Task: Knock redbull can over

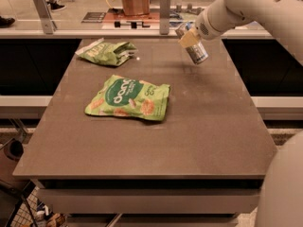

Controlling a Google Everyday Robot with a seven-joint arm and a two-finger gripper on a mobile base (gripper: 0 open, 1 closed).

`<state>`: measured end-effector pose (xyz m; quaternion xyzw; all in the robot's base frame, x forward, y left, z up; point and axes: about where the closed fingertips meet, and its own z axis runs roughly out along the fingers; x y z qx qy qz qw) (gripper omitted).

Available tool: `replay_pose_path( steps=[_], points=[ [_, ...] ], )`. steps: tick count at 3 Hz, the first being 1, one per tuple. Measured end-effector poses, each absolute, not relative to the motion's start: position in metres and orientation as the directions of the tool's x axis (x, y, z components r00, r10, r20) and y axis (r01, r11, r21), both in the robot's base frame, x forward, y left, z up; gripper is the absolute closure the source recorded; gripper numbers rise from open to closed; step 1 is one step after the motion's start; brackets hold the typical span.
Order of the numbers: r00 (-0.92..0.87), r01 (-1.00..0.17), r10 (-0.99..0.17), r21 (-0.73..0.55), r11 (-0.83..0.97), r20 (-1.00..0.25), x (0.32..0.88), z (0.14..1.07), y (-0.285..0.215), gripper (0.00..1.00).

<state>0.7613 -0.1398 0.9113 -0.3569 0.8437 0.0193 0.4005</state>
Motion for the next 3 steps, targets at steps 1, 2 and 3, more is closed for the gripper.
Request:
replay_pose_path(
  steps=[1,2,3],
  points=[
    [-0.461,-0.638,-0.655,-0.289,0.713,-0.598,0.76,0.894,-0.14,1.0],
    [-0.469,-0.677,-0.695,-0.283,0.679,-0.544,0.765,0.874,-0.131,1.0],
    [-0.441,-0.722,-0.722,-0.267,0.639,-0.533,0.776,0.855,-0.114,1.0]
  ],
)
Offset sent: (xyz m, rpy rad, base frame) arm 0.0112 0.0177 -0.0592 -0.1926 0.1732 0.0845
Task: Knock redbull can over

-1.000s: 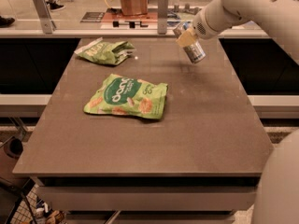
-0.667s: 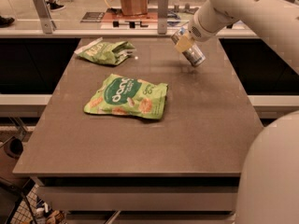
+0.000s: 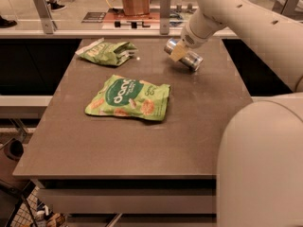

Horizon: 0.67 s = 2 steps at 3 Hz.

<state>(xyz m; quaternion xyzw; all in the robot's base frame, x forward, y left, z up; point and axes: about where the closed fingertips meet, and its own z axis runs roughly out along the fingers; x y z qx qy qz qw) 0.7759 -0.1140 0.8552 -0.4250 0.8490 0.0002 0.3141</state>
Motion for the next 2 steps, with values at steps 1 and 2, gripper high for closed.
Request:
replay_pose_path(
  steps=[1,2],
  points=[
    [-0.4,-0.759,-0.725,-0.241,0.605,-0.561,0.789,0.84,-0.095,1.0],
    [-0.368,-0.789,-0.708,-0.2,0.581,-0.603,0.798,0.826,-0.078,1.0]
  ],
)
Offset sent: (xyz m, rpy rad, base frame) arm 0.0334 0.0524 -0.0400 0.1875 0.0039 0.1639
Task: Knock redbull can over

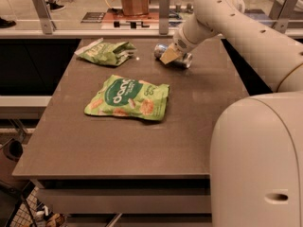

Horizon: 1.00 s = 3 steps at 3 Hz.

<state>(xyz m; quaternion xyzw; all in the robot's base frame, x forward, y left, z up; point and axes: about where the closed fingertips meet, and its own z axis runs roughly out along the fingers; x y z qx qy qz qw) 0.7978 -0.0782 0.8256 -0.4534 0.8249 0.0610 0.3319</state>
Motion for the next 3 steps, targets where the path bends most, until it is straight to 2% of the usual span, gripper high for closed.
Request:
replay_pose_path(
  steps=[1,3],
  points=[
    [-0.368,-0.789,-0.707,-0.2,0.581,-0.604,0.7979,0.83,-0.0778,0.83],
    [-0.369,-0.791,-0.708,-0.197,0.579,-0.602,0.798,0.8278,-0.0762,0.36]
  ],
)
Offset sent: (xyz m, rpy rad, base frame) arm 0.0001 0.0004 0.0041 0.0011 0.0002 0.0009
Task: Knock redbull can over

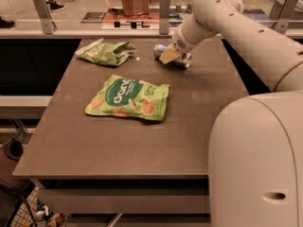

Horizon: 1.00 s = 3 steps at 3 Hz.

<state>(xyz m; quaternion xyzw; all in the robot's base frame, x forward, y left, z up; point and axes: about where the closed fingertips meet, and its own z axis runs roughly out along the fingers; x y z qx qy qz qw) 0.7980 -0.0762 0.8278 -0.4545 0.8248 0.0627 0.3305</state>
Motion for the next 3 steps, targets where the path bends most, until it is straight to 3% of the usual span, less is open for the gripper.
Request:
replay_pose_path(
  steps=[1,2,3],
  points=[
    [-0.369,-0.791,-0.708,-0.197,0.579,-0.602,0.798,0.8287,-0.0762,0.13],
    [-0.369,-0.792,-0.709,-0.195,0.578,-0.601,0.7981,0.8274,-0.0751,0.0],
    [-0.369,-0.793,-0.709,-0.195,0.578,-0.601,0.7981,0.8273,-0.075,0.0]
  ],
)
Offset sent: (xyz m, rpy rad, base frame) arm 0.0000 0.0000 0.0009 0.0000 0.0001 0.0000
